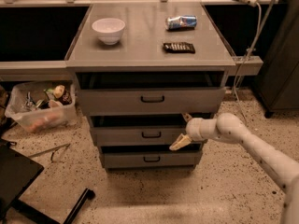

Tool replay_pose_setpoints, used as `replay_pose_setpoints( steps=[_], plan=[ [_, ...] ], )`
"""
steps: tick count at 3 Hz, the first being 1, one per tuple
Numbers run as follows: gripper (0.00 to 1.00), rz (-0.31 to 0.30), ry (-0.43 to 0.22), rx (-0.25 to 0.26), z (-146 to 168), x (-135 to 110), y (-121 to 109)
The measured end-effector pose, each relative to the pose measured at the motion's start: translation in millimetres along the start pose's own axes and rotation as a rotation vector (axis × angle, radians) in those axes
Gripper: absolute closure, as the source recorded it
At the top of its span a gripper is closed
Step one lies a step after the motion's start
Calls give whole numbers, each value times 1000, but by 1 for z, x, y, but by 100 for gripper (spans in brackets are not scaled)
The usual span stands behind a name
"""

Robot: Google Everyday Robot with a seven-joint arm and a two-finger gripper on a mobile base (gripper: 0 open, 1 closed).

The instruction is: Open middle drawer

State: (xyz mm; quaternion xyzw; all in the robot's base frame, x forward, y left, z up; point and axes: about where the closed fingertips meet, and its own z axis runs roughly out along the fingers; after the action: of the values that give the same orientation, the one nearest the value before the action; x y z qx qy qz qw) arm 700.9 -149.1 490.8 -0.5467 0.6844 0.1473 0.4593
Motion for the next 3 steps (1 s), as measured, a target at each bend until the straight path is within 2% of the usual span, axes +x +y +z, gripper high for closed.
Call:
replay_pose_setpoints(
  steps=[1, 2, 3],
  plan=[
    [0, -20, 13, -81, 24, -3, -9],
    [0, -25, 17, -70, 26, -5, -6],
    [0, -56, 52, -55, 35, -2, 2]
  ],
)
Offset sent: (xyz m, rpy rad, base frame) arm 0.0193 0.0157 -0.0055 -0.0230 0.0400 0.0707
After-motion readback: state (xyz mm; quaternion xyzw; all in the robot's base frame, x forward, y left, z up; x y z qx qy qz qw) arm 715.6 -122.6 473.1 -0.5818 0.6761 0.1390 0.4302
